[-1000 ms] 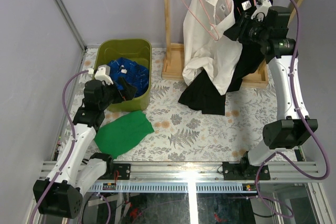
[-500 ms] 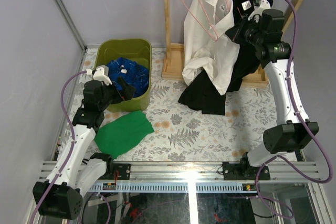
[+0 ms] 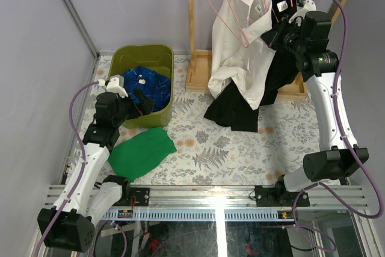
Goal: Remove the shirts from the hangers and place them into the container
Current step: Pick up the hanger from the clothesline.
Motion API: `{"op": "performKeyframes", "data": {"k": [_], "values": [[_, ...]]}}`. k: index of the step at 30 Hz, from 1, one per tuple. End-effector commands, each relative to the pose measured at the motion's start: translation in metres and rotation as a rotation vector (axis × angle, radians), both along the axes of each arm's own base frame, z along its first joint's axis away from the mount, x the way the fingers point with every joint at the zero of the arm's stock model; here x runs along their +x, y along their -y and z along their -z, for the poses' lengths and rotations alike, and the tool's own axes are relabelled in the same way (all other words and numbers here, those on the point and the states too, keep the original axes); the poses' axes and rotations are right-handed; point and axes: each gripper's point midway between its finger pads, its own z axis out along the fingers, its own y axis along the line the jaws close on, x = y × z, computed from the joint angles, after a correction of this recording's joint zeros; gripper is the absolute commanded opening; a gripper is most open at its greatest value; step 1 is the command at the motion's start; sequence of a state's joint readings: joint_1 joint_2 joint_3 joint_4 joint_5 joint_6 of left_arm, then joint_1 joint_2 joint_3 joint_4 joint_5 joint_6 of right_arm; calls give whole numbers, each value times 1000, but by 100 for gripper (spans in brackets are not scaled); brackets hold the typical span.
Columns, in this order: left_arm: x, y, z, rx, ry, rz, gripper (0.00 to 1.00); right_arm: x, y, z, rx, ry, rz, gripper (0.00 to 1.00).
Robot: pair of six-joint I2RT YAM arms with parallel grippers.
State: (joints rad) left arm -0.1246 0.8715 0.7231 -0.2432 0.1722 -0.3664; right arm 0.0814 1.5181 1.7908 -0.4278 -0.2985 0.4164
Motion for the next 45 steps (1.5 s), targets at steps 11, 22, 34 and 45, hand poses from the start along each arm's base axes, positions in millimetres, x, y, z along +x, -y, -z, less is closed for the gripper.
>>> {"op": "performKeyframes", "data": {"k": [11,22,34,45], "values": [[6,-3,-14,0,29,-29,100,-19,5,-53,-36,140,8,0],[6,-7,-13,10,27,-51,100,-26,13,-102,-29,336,61,0],[7,-10,-12,14,21,-66,100,-66,15,-129,-51,453,41,0],[5,-17,-16,17,38,-107,100,-122,36,0,-24,80,157,0]]}}
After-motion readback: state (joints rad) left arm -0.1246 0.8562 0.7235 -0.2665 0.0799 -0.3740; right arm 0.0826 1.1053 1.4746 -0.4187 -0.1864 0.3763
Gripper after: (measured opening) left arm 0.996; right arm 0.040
